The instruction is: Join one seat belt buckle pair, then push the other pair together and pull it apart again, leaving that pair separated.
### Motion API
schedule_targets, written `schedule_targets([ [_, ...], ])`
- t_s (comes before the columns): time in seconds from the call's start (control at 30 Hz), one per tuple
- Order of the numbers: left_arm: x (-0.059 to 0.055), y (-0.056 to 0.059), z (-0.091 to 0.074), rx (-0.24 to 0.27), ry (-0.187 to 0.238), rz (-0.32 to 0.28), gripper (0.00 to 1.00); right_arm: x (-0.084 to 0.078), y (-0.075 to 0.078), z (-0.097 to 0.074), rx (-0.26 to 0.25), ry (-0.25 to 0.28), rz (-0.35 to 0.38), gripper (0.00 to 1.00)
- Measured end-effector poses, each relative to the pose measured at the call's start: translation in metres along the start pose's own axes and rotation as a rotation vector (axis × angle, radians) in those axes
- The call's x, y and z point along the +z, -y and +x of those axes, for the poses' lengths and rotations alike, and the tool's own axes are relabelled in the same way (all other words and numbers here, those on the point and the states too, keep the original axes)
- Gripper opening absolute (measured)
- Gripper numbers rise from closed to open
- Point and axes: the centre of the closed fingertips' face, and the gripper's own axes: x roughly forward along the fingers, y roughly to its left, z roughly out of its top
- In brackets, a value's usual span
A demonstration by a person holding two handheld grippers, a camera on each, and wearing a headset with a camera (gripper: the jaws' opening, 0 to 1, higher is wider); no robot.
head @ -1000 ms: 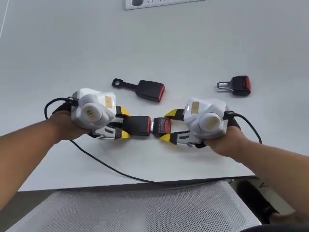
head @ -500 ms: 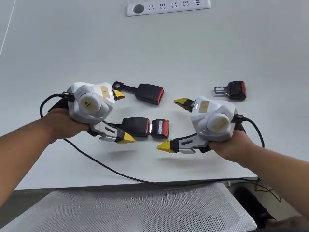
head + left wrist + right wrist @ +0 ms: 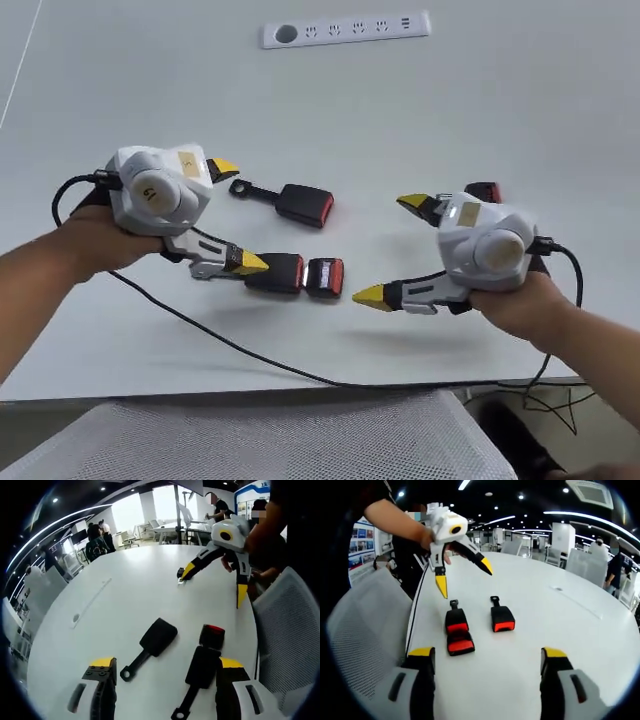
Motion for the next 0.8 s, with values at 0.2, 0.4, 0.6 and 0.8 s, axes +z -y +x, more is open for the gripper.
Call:
schedule_targets([
  [0.2, 0.007, -0.017, -0.005, 0.021, -0.002, 0.027, 0.84, -0.002, 0.025, -0.015, -0.030, -0.007, -0.003, 0.86],
  [0.4, 0.014, -0.033, 0.001, 0.030, 0.008, 0.042, 0.83, -0.009, 0.051, -0.028, -0.054, -0.032, 0.001, 0.85],
  [0.6, 0.021, -0.034, 0.016, -0.019, 0.011, 0.120, 0.76, -0.020, 0.072, -0.039, -0.056, -0.057, 0.017, 0.80],
  [0.8, 0.022, -0.034, 0.040, -0.080, -0.016, 0.178, 0.76, -0.043, 0.093, -0.051, -0.039, -0.119, 0.053, 0.76],
])
